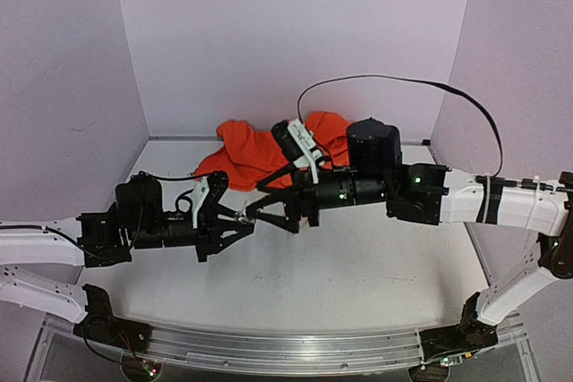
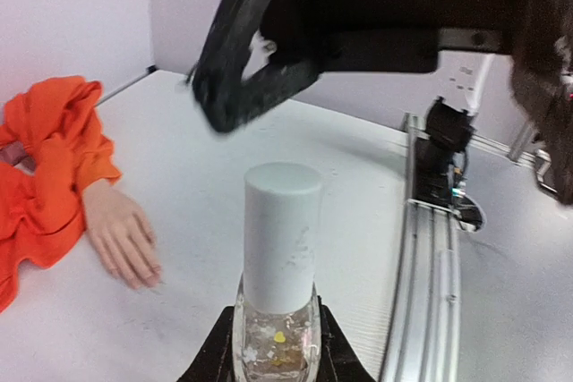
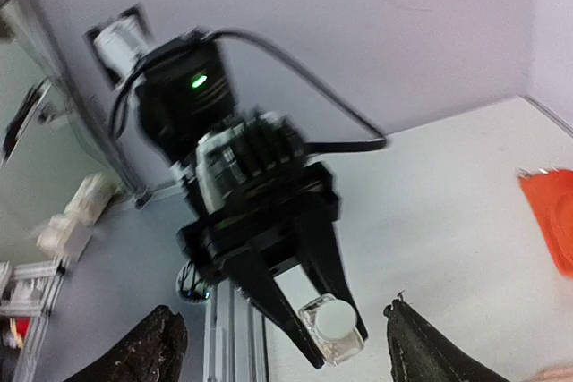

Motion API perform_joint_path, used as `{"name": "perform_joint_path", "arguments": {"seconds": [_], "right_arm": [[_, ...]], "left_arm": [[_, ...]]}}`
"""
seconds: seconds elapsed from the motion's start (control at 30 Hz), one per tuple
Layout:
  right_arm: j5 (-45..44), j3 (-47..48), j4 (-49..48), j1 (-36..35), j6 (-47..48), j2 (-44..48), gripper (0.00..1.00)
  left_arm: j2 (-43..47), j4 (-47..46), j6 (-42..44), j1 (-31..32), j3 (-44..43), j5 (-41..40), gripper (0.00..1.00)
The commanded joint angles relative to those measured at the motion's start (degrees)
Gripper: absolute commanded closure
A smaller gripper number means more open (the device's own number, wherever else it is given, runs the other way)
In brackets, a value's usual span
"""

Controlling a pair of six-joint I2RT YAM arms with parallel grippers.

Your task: Paint the nails

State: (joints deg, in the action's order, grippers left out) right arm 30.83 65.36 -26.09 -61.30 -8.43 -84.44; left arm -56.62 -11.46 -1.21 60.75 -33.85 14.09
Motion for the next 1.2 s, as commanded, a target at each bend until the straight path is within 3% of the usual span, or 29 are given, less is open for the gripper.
{"name": "perform_joint_path", "arguments": {"seconds": [0.0, 0.17, 0.57, 0.93, 1.1, 1.17], "right_arm": [[-25.4, 0.4, -0.5, 0.1, -16.7, 3.0, 0.21], [-26.4, 2.0, -0.6, 0.1, -25.6, 0.2, 0.22], [-27.1, 12.5, 0.2, -2.2, -25.9, -11.3, 0.38], [-25.9, 16.7, 1.4, -3.2, -23.3, -15.5, 0.86], [-15.5, 13.9, -0.6, -2.3, -12.6, -11.7, 1.0], [-0.1, 9.0, -5.0, -0.3, -4.9, -9.0, 1.0]], "left_arm": [[-0.5, -1.6, 0.5, -0.3, -2.2, -18.2, 1.0], [0.2, -1.5, -0.3, -0.3, -1.0, -21.8, 1.0], [0.2, -1.5, 0.3, -0.3, -0.1, -25.1, 1.0], [0.5, -1.6, 0.9, -0.3, -0.1, -23.8, 1.0], [0.9, -1.6, 2.4, -0.3, -0.1, -17.9, 1.0], [1.1, -1.4, 4.0, -0.3, -0.4, -9.9, 1.0]]}}
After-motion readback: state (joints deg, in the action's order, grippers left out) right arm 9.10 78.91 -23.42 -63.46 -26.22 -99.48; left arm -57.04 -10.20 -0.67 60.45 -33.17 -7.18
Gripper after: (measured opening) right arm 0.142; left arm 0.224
